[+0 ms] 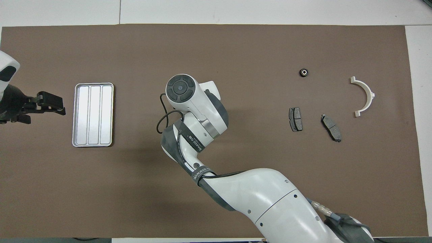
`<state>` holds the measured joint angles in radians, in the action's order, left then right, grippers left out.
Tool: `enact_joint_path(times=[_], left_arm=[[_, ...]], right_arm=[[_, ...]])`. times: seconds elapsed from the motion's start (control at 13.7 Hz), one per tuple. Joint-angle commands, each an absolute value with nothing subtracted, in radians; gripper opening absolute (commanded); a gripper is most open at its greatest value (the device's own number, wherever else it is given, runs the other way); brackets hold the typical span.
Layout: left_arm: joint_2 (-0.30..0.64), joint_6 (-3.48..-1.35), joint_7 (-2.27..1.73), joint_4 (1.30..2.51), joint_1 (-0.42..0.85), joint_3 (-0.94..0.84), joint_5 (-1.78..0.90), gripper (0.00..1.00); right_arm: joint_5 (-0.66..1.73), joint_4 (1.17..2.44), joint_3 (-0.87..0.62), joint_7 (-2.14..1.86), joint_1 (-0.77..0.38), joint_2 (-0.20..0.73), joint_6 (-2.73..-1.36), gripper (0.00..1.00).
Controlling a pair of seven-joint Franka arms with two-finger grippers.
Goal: Place bearing gear from tray to pile
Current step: 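Carry the gear to the pile and release it with the right gripper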
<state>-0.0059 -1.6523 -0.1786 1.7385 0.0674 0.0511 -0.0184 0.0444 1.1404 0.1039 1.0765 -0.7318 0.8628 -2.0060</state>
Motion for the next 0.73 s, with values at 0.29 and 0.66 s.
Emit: enact_joint_path(times=[0.29,0.66], left_arm=[[-0.037,-1.678,-0.163,1.775,0.054,0.040,-0.017,1.00],[-0.032,-1.667,-0.150,1.738,0.037,0.044,-0.028,1.00]], right_arm=[[0.025,1.123,0.106,1.144,-0.735,0.877,-2.031,0.45],[0.026,1.123,0.109,1.128,-0.735,0.882,-2.031,0.00]])
